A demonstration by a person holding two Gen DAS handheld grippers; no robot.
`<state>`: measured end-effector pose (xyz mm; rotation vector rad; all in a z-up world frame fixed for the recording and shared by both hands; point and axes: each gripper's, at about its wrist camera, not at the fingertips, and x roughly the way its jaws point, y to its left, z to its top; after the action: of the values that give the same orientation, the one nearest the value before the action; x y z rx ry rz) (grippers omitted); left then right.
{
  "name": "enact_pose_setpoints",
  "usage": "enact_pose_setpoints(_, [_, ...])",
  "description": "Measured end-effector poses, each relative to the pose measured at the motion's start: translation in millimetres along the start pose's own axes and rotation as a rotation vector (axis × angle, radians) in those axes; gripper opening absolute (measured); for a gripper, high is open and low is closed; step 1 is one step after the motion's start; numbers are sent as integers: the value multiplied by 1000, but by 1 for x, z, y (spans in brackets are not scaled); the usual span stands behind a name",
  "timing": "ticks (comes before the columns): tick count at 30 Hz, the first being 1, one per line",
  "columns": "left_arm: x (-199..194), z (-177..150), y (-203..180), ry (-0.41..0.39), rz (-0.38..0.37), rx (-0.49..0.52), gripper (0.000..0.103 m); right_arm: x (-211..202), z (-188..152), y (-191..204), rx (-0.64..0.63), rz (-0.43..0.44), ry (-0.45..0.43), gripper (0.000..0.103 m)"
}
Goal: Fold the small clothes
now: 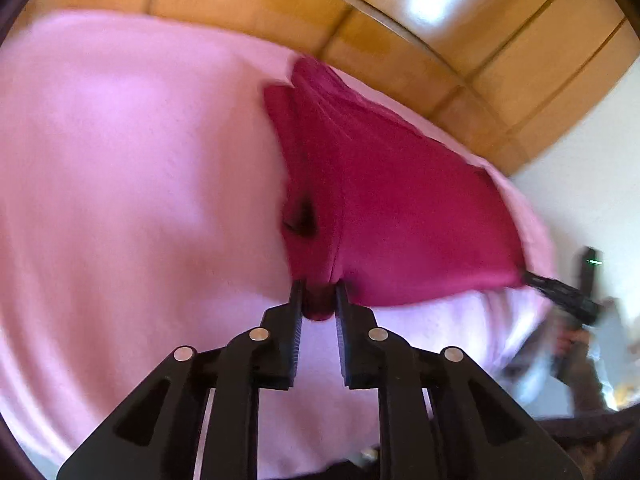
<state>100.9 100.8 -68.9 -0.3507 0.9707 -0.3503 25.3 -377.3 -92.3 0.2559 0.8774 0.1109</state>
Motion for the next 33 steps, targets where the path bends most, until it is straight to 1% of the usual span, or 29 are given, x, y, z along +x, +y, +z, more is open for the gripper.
enact_pose_setpoints(1, [-7, 3, -7, -36, 10, 14, 18, -7, 1, 4, -16, -26, -33, 39])
enact_pose_setpoints(2, [-14, 5, -12, -71, -1, 19, 23, -7, 1, 4, -16, -26, -33, 40])
enact_pose_setpoints(3, [-19, 6, -16, -92, -17, 24, 25, -13, 2, 10, -23, -19, -63, 40])
enact_pose_setpoints(5, [-26, 6, -34, -124, -83, 59, 25, -22, 4, 28, -54, 42, -99, 40])
enact_pose_setpoints(6, [-24, 6, -42, -125, -99, 76, 25, -22, 2, 46, -103, 89, -91, 40])
enact_pose_setpoints(8, [-12, 3, -61, -102, -126, 124, 25, -17, -7, 75, -187, 135, -69, 40])
enact_pose_setpoints(9, [-3, 2, -68, -86, -131, 140, 25, -10, -13, 97, -235, 165, -52, 40])
enact_pose_setpoints(11, [16, 0, -81, -53, -120, 162, 25, 5, -22, 125, -270, 210, -30, 41])
enact_pose_setpoints(12, [26, -2, -87, -40, -115, 172, 25, 12, -27, 136, -284, 219, -22, 42])
enact_pose_setpoints(13, [33, -5, -90, -33, -99, 178, 30, 21, -30, 150, -300, 215, -17, 44])
enact_pose_setpoints(14, [41, -7, -93, -24, -64, 191, 38, 27, -33, 157, -309, 206, -19, 46])
enact_pose_setpoints(16, [54, -13, -96, -8, 8, 222, 39, 40, -38, 167, -333, 155, -21, 47])
enact_pose_setpoints(17, [57, -16, -94, -1, 26, 234, 39, 49, -42, 169, -347, 131, 0, 47])
enact_pose_setpoints(18, [59, -20, -93, -8, 40, 248, 39, 57, -47, 168, -352, 125, 14, 47])
enact_pose_setpoints(20, [58, -21, -94, -17, 50, 258, 39, 61, -49, 164, -372, 138, -19, 47])
enact_pose_setpoints(22, [51, -16, -95, -24, 44, 254, 39, 61, -46, 161, -356, 149, -16, 48])
enact_pose_setpoints(23, [47, -17, -94, -32, 37, 249, 42, 61, -43, 159, -340, 159, -10, 48])
enact_pose_setpoints(24, [43, -13, -94, -48, 34, 243, 52, 61, -39, 158, -332, 170, -2, 48])
enact_pose_setpoints(26, [30, -3, -90, -113, 72, 231, 59, 53, -36, 155, -317, 190, 1, 54])
enact_pose_setpoints(27, [25, 2, -87, -135, 100, 225, 59, 50, -33, 154, -304, 197, -5, 61])
enact_pose_setpoints(30, [18, 23, -75, -177, 167, 183, 59, 36, -17, 145, -277, 172, -66, 67])
enact_pose_setpoints(31, [19, 32, -69, -183, 217, 165, 59, 34, 1, 132, -237, 139, -100, 70])
enact_pose_setpoints(33, [25, 44, -63, -176, 277, 142, 59, 35, 7, 128, -219, 123, -109, 71])
